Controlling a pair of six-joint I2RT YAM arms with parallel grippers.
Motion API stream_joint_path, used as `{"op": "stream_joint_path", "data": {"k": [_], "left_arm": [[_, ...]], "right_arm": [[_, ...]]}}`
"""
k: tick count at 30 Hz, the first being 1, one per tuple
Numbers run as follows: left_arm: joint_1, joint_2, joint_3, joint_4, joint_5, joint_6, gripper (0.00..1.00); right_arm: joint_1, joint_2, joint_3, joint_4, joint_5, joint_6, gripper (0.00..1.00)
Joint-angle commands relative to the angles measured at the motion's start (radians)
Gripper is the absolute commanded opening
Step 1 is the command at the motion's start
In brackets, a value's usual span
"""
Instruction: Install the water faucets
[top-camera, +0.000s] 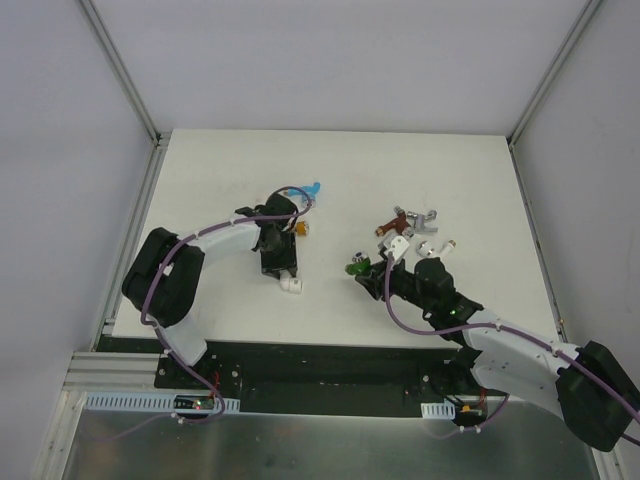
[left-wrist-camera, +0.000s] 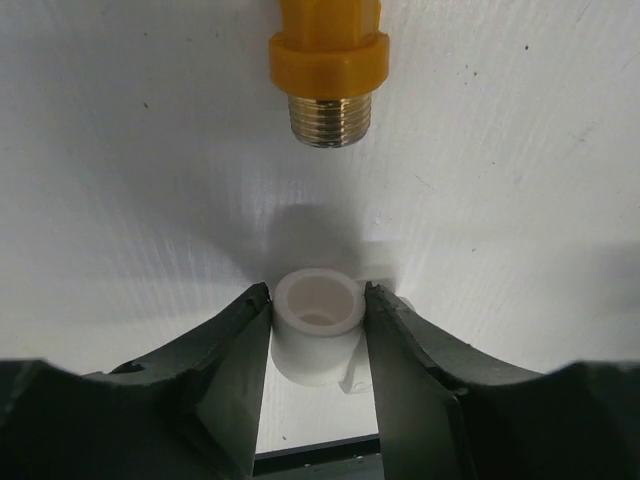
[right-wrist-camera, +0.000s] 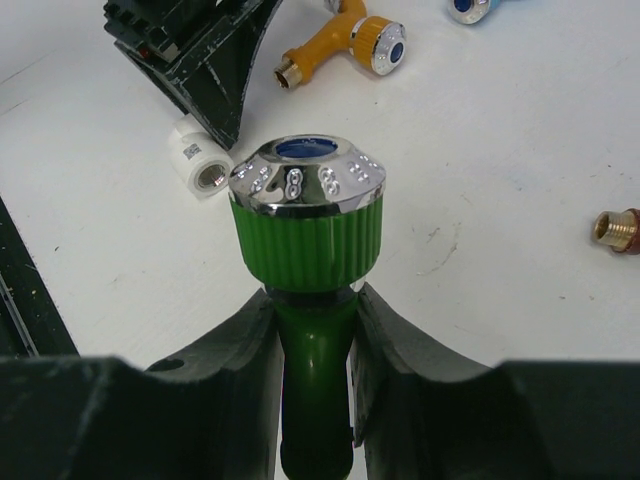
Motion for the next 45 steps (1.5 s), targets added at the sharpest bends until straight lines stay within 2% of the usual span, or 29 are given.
{"op": "stream_joint_path", "data": {"k": [1,5,6,11,16,22,28,35,40,45], "left_arm": [[0.006,-0.029,-0.031,0.003,0.038,-0.031,0.37],[0.007,-0.102,-0.046,0.006,0.049,-0.035,0.05],[0.007,-0.127,-0.046,0.006,0.049,-0.035,0.00],[0.024,-0.263,-0.036,0.011,0.066,-0.028,0.00],[0.073,-0.407,-0.020,0.012,0.122,0.001,0.00],[0.139,-0.515,0.006,0.011,0.272,0.075,0.00],[0.165,-0.558,0.046,0.006,0.430,0.103,0.00],[0.167,-0.570,0.110,-0.032,0.458,0.124,0.00],[0.167,-0.575,0.142,-0.072,0.438,0.132,0.00],[0.167,-0.581,0.168,-0.100,0.420,0.140,0.00]], "right_arm": [[0.007,-0.002,-0.002,0.127,0.046,0.012,0.00],[0.010,0.009,-0.005,0.182,0.029,-0.022,0.00],[0.012,0.012,0.000,0.188,0.020,-0.037,0.00],[0.016,0.052,0.041,0.253,-0.061,-0.147,0.00],[0.020,0.098,0.098,0.329,-0.225,-0.267,0.00],[0.018,0.147,0.207,0.348,-0.460,-0.419,0.00],[0.021,0.214,0.326,0.323,-0.636,-0.467,0.00],[0.021,0.239,0.440,0.180,-0.719,-0.537,0.00],[0.020,0.210,0.483,-0.006,-0.693,-0.639,0.00],[0.020,0.202,0.483,-0.039,-0.644,-0.672,0.00]]}}
